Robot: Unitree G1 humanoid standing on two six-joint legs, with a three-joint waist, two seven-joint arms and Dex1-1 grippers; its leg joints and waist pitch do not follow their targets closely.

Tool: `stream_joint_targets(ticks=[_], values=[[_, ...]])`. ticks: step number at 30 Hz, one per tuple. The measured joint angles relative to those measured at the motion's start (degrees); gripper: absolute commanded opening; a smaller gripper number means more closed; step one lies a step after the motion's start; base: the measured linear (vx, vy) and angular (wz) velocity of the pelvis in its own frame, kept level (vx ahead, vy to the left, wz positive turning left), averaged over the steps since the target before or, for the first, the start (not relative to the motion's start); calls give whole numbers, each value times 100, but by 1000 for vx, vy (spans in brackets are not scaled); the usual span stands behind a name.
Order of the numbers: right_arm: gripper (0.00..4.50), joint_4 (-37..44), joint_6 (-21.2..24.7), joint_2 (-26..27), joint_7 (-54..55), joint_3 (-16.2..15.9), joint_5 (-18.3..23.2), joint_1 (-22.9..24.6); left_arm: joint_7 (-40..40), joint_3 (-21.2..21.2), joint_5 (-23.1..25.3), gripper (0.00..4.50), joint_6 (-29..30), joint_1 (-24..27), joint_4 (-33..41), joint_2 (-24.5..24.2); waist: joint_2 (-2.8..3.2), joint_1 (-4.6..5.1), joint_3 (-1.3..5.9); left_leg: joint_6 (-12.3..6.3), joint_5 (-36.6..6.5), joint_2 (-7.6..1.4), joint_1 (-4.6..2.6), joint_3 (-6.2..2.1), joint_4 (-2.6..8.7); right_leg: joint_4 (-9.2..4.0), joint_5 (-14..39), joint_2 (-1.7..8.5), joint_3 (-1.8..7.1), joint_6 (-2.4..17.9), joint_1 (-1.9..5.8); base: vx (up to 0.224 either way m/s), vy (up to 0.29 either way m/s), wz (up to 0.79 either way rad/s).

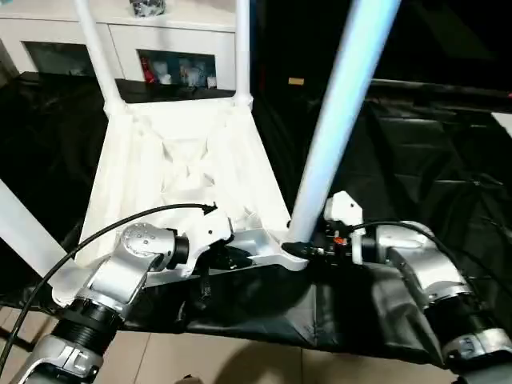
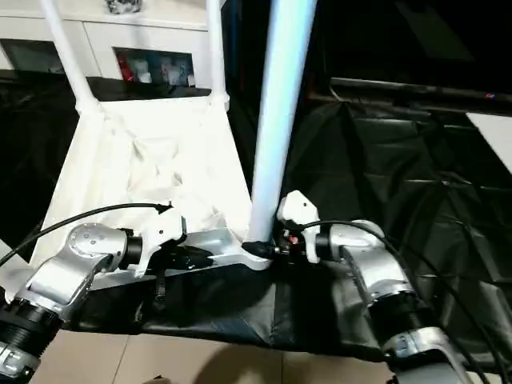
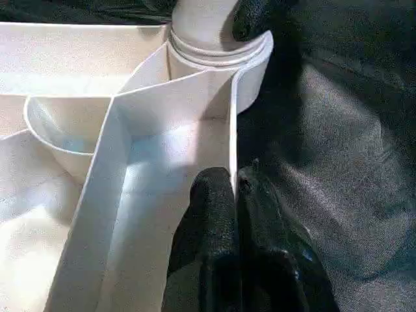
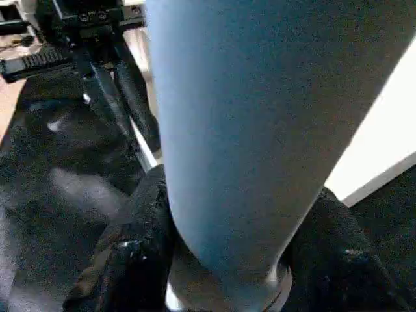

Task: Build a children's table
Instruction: Rotate leg to tighten

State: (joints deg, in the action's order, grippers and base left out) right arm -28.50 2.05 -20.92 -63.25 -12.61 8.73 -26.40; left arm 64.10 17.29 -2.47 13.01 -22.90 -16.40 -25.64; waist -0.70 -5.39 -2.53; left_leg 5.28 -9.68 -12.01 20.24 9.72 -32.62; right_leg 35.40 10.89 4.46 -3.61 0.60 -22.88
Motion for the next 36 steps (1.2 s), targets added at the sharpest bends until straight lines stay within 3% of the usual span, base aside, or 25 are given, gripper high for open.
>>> stream_joint_targets(ticks=[5,8,12,16,17,19,22,24,27,36], values=[[198,-150,-28,378,840,98,-130,24,-415,-133,22,0,329,-10,-11,218,-55,46,15,2,1,0,-21,-3,-1,-7,6,0,-1,-14,4,0,0,0],[197,-61,140,939,2022,369,-248,228,-961,-189,200,0,631,-55,-5,526,-75,55,34,3,1,3,-35,-5,-2,-14,5,0,4,-17,6,0,0,0],[197,-70,495,1587,3737,640,-540,186,-1750,-209,433,0,939,-201,-139,1051,-66,68,48,4,2,9,-40,-12,-4,-40,6,4,7,-19,5,0,0,0],[197,-180,498,1805,4326,656,-683,93,-1998,-217,499,0,983,-218,-197,1208,-39,68,68,3,1,14,-43,-12,-4,-43,6,9,15,-21,4,0,0,0],[197,-209,442,1805,4326,656,-685,91,-1997,-212,500,0,981,-219,-195,1207,-38,66,68,3,1,14,-43,-12,-4,-44,6,9,14,-22,4,0,0,0],[252,-240,353,1805,4263,662,-661,91,-1919,-169,501,0,926,-226,-193,1151,-38,71,68,3,1,13,-40,-12,-1,-43,4,8,14,-25,-1,0,0,0],[269,-235,274,1775,3895,664,-658,100,-1644,-162,460,0,797,-235,-192,968,-57,107,65,5,0,8,-32,-14,6,-43,-12,3,7,-41,-10,0,0,0],[310,-201,272,1711,3627,647,-644,100,-1445,-160,439,0,731,-250,-190,845,-58,120,66,6,-1,8,-32,-10,23,-41,-19,0,6,-36,-17,0,0,0],[310,-204,207,1497,3118,481,-603,94,-1069,-160,339,0,560,-251,-194,580,-59,122,61,8,-2,4,-25,-10,41,-40,-22,-9,-8,-30,-23,0,0,0],[310,-879,-281,712,733,130,-455,-314,219,-90,95,0,47,-367,-432,-62,-51,-48,42,13,-6,4,-13,-8,20,-44,-36,-1,1,3,-27,0,0,0]])
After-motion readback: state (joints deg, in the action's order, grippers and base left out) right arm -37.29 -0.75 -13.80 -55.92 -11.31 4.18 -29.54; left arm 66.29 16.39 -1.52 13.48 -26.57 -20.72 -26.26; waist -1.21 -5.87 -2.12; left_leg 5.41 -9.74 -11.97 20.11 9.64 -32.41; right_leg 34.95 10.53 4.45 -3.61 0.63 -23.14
